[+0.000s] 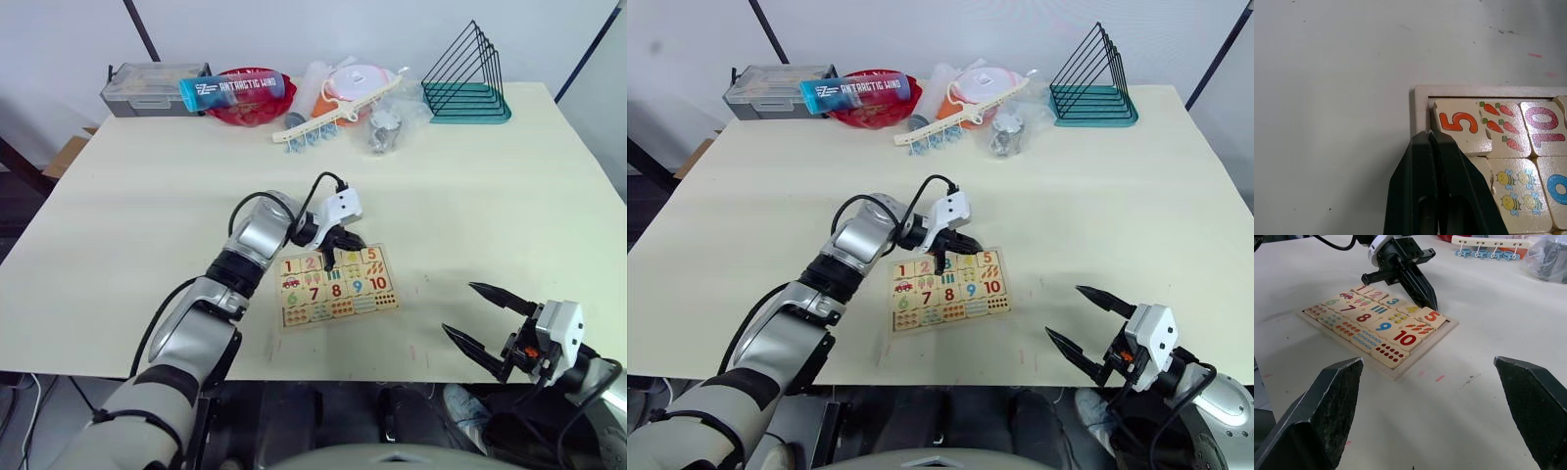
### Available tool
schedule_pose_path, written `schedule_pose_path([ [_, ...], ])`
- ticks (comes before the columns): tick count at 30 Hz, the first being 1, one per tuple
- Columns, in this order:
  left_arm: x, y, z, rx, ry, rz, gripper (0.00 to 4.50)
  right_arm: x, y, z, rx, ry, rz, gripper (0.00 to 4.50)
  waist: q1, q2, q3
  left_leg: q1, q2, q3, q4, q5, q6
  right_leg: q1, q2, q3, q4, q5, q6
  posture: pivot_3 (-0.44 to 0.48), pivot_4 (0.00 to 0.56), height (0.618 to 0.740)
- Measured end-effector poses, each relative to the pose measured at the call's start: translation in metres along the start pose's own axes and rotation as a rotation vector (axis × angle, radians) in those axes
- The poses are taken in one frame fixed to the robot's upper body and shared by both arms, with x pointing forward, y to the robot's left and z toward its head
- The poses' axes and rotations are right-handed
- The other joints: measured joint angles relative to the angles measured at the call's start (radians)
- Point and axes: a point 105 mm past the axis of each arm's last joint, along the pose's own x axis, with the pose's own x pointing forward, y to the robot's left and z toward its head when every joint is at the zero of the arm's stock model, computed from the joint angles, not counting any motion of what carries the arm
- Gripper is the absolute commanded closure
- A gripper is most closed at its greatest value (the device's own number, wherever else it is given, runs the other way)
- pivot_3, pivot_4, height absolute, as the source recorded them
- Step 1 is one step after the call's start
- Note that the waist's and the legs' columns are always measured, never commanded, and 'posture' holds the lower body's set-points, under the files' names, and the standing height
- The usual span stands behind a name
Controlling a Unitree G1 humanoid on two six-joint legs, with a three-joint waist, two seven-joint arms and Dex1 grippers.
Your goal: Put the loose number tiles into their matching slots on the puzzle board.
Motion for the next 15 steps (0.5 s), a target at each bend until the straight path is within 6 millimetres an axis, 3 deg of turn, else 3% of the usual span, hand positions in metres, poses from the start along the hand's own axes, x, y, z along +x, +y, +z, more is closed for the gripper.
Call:
schedule_pose_path([
  [15, 0.0057, -0.0003, 0.0023, 0.014, -0.005, 0.002, 4.43, 0.0004, 0.0002, 0.0, 0.001, 0.0, 0.001, 0.0, 0.0, 0.0, 0.0, 0.0, 0.0, 0.0, 0.0, 0.0, 0.0, 0.0, 0.0, 0.0, 0.0, 0.0, 0.0, 0.0, 0.15, 0.74],
])
